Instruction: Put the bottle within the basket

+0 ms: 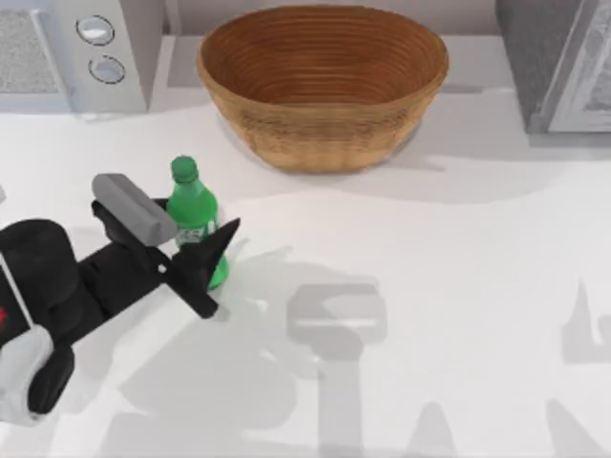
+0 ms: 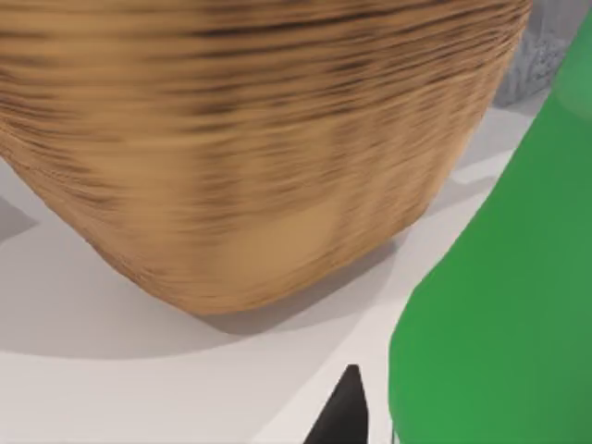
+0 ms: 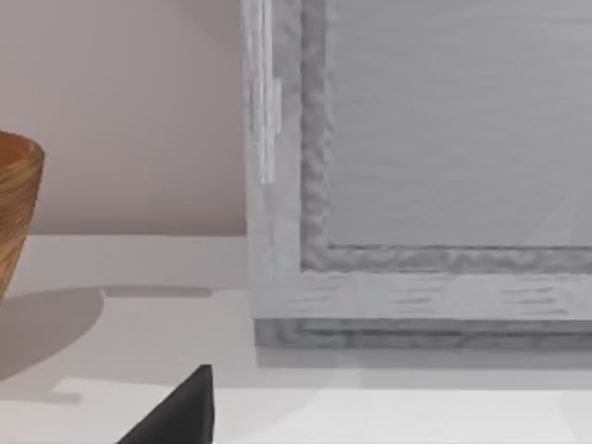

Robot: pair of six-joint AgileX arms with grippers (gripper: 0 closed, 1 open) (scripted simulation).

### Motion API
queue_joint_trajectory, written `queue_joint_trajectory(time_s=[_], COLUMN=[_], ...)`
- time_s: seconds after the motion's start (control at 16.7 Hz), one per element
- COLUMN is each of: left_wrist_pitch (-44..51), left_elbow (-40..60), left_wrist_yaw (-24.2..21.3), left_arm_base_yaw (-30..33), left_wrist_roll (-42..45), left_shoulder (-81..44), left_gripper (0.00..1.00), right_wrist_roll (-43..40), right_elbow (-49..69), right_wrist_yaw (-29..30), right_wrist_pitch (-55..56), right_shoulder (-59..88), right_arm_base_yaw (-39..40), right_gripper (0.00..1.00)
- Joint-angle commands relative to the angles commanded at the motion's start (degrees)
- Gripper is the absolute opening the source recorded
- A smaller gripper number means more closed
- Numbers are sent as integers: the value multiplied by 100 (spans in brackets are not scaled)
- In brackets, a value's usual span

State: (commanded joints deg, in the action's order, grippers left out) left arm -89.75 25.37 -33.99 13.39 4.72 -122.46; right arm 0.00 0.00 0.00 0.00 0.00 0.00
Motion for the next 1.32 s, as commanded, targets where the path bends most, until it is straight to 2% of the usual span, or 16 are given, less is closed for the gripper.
queue_joint_trajectory(time_s=[0.36,0.54,0.78,1.32], left_wrist_pitch=[11,350,1406,4525], left_elbow=[-10,-105,-419,-1328], left_wrist_yaw=[-7,-195,-738,-2342], left_arm_base_yaw=[-9,-192,-786,-2463], left_wrist_roll=[7,73,223,606], left_shoulder=[17,383,1623,5468], left_gripper=[0,0,0,0], right_wrist_roll=[0,0,0,0], right_elbow=[0,0,0,0], right_wrist_yaw=[0,0,0,0], right_wrist_pitch=[0,0,0,0], right_shoulder=[0,0,0,0], right_arm_base_yaw=[0,0,0,0], right_gripper=[100,100,100,100])
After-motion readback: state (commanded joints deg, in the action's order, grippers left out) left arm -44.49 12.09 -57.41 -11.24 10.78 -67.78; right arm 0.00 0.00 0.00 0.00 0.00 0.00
